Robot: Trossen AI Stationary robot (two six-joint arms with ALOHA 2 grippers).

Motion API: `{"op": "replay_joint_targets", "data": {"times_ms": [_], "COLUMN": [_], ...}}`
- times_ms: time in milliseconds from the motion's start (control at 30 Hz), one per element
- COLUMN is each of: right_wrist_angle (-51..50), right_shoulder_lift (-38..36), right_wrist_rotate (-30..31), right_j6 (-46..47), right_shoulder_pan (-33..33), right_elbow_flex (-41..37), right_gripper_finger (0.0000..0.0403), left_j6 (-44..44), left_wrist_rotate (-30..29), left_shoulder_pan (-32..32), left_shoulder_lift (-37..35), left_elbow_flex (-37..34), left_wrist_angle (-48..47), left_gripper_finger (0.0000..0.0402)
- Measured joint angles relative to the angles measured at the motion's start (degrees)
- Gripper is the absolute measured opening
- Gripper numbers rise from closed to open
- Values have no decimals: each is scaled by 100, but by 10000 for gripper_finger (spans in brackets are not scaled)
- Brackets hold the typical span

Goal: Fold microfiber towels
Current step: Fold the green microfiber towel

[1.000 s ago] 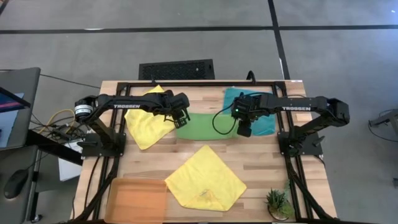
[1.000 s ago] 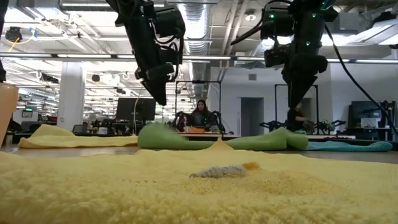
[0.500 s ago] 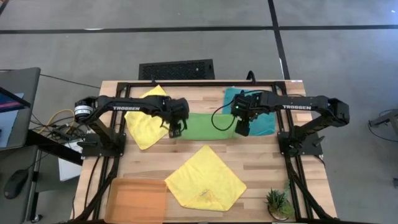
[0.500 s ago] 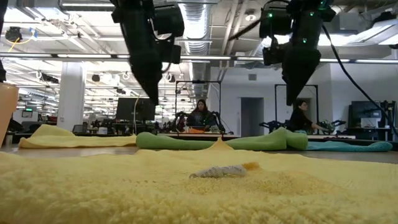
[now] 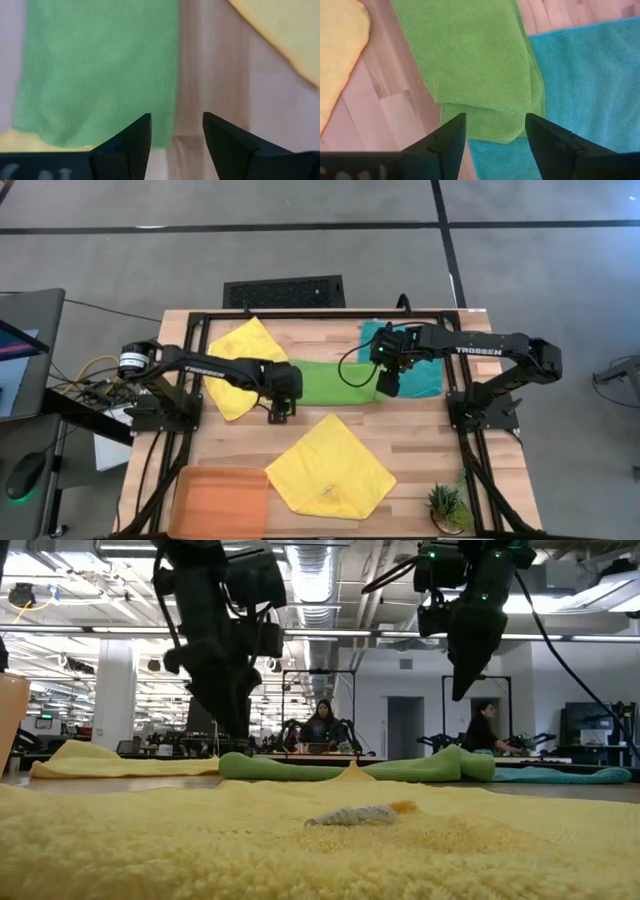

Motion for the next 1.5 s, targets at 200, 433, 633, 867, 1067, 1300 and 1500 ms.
{"op": "replay_joint_targets", "data": {"times_ms": [200, 433, 633, 867, 1067, 1300, 1500], "right_wrist_angle": [-2, -2, 0, 4, 7, 57, 58], "right_shoulder_lift": [0, 0, 0, 0, 0, 0, 0], "right_wrist_rotate": [0, 0, 0, 0, 0, 0, 2], "right_j6": [-44, -44, -33, 101, 103, 109, 164], "right_shoulder_pan": [0, -2, -2, -2, -2, 0, -2], "right_elbow_flex": [1, 0, 2, 2, 2, 4, 4], "right_gripper_finger": [227, 228, 228, 228, 228, 228, 228], "left_j6": [298, 363, 367, 407, 351, 179, -130], "left_wrist_rotate": [-261, -672, -669, -1365, -681, -1116, -1387], "left_shoulder_pan": [-228, -290, -296, -283, -286, -287, -331], "left_shoulder_lift": [2, 4, 4, 9, 9, 437, 646], "left_elbow_flex": [-367, -724, -974, -1035, -1035, -1012, -858], "left_wrist_angle": [775, 1298, 1363, 1366, 1366, 1635, 1581], "left_gripper_finger": [171, 171, 171, 171, 171, 171, 163]}}
